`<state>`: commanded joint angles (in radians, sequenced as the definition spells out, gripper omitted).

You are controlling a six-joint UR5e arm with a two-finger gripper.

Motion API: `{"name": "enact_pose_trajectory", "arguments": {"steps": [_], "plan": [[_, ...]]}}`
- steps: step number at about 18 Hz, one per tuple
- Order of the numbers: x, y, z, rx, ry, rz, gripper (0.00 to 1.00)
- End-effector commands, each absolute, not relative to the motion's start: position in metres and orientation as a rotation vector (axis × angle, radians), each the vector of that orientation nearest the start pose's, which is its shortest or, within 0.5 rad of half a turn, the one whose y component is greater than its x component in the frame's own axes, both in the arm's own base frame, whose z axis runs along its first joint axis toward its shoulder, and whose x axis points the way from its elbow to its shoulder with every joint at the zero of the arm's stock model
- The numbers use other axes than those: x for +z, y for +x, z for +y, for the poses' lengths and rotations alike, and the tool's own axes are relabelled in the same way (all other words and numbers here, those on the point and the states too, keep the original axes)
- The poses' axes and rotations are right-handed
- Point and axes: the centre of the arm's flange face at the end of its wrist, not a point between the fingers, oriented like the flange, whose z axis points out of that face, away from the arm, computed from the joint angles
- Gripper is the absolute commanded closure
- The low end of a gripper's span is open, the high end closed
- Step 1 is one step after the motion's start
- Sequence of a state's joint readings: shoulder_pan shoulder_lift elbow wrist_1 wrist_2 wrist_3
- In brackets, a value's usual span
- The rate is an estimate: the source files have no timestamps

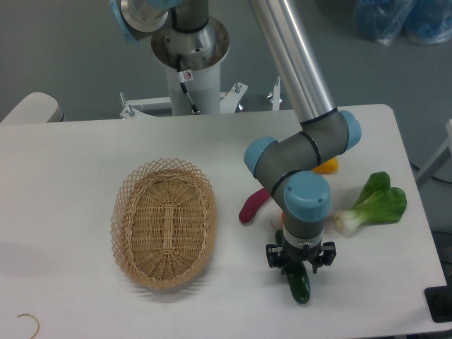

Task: Pick up the cucumber from the table
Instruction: 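Close the gripper around the green cucumber, then lift the held cucumber up and carry it above the bok choy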

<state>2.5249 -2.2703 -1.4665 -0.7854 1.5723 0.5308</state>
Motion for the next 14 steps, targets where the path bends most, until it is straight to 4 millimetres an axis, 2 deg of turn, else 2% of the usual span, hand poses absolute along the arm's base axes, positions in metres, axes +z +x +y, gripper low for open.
{"name": "enact_pose_trajectory", "arguments": {"steps": [4, 6, 8, 11, 12, 14], "plan": [[0.192, -0.507, 0.521, 0.197, -2.928, -0.63, 0.73], [0.203, -0.508, 0.522, 0.213, -2.916, -0.622, 0.73], [0.228, -0.506, 0.521, 0.265, -2.912, -0.571, 0.73], [0.294, -0.506, 0.509, 0.449, -2.917, -0.443, 0.73], [0.31, -0.507, 0.502, 0.461, -2.926, -0.382, 0.73], [0.344, -0.522, 0.473, 0.47, -2.96, -0.312, 0.73]]}}
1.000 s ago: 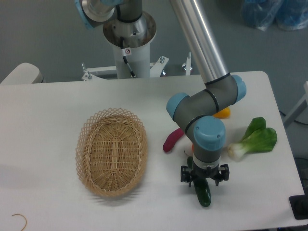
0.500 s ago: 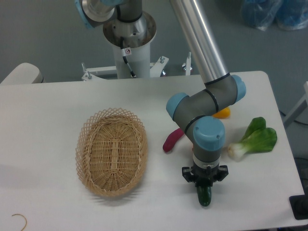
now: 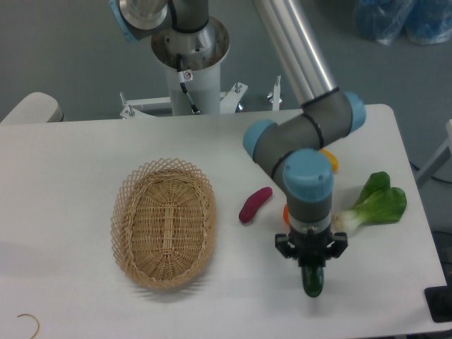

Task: Pick up the cucumber from the table
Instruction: 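Lift the held cucumber up and carry it above the bok choy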

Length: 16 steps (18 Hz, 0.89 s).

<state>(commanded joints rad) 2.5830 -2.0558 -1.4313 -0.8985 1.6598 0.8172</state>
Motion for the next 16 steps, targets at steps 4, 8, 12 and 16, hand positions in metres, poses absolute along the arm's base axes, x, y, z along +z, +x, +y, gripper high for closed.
{"name": "enact_pose_trajectory", "arguments": {"steps": [4, 8, 12, 16], "plan": [[0.382, -0.543, 0.426, 0.414, -3.034, -0.141, 0.73], [0.397, -0.559, 0.382, 0.368, -3.092, -0.006, 0.73], [0.411, -0.567, 0.348, 0.321, -3.122, 0.129, 0.73], [0.417, -0.569, 0.334, 0.291, -3.129, 0.187, 0.73]]}}
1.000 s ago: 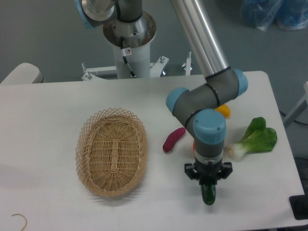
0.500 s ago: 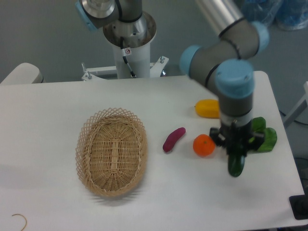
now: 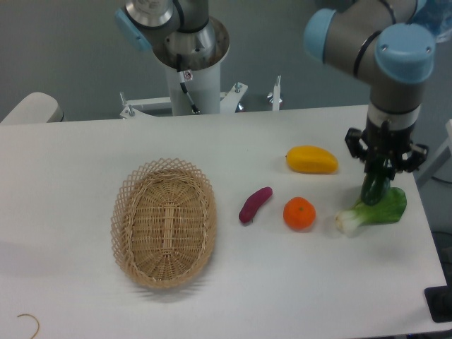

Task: Pick up the cucumber from the table
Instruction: 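Lift the held cucumber up and carry it above the bok choy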

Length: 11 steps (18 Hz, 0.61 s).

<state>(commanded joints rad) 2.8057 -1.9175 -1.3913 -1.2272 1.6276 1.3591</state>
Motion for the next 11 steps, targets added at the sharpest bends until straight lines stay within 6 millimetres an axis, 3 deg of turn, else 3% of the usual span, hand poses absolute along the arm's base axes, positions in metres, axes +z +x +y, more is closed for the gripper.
{"name": "enact_pose_trajectory", "arguments": {"steps": [11], "plan": [[0.4177, -0.566, 0.3352, 0.285, -3.118, 0.193, 0.73]]}}
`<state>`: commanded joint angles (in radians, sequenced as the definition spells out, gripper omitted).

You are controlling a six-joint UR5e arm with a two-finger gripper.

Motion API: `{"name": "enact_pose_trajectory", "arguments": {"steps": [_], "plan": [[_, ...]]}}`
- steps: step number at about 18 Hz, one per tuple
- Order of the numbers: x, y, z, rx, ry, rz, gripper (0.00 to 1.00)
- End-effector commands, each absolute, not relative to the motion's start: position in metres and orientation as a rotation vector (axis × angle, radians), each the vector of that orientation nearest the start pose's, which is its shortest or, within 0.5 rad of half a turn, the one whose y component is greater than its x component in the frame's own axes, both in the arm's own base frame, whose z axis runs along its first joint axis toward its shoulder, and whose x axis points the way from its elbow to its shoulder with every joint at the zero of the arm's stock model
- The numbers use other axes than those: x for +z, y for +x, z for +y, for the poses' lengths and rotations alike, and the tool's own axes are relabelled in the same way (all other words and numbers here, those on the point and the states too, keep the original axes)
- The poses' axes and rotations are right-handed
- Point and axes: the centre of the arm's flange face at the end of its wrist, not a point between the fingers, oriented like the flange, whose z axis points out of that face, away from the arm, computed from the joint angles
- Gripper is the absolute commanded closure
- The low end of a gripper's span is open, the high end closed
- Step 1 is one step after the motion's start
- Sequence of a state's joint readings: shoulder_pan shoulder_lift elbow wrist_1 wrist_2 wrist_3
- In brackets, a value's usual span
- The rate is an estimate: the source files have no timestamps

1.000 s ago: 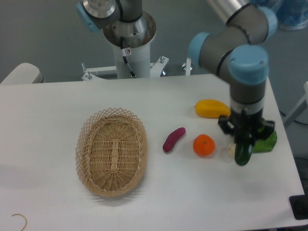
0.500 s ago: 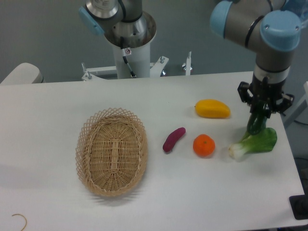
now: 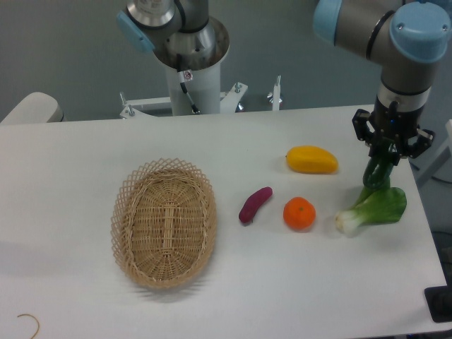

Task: Pick up the cucumber from the table
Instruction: 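Lift the held cucumber up and carry it above the bok choy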

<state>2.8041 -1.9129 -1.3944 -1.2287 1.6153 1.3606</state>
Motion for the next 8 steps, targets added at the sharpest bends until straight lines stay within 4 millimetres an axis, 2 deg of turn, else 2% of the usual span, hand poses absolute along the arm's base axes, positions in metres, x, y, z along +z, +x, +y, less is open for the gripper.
{"name": "enact_pose_trajectory", "arguments": {"steps": [8], "plan": [[0.4202, -0.5655, 0.3368, 0.283, -3.1, 0.194, 0.73]]}}
